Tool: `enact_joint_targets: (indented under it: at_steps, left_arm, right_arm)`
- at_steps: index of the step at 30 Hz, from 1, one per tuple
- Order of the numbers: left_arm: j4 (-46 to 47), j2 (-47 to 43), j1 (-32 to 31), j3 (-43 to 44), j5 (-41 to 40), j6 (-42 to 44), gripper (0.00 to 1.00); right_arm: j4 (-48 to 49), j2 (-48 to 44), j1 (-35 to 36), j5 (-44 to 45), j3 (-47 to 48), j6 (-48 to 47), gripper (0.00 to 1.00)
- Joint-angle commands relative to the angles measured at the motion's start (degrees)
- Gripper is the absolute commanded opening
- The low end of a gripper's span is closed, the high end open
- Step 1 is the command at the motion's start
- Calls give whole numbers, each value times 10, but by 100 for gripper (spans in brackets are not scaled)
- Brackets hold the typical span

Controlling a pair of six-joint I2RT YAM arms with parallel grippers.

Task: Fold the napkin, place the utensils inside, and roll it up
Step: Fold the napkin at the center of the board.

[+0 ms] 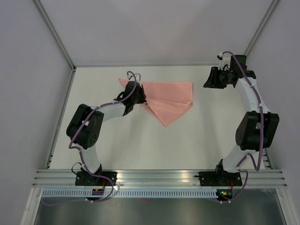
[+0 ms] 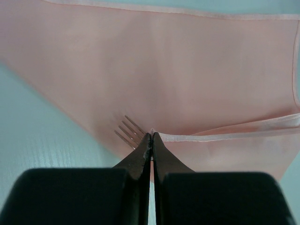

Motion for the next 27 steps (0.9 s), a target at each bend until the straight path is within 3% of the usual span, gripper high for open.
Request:
enact_joint_targets:
  at_steps: [1,17,23,27]
  left_arm:
    - [2,10,4,20,13,-26,2]
    - [-5,29,15,28,5,-53,2]
    - [-2,25,21,29,1,-60,20]
    - [10,9,31,19,5,-68,46]
  right_arm:
    - [4,3,7,-7,7,0,44]
    - [-2,3,13,-6,7,-7,45]
    - [-2,1,15,-7,8,-8,45]
    - [-2,-1,16,-7,9,-7,45]
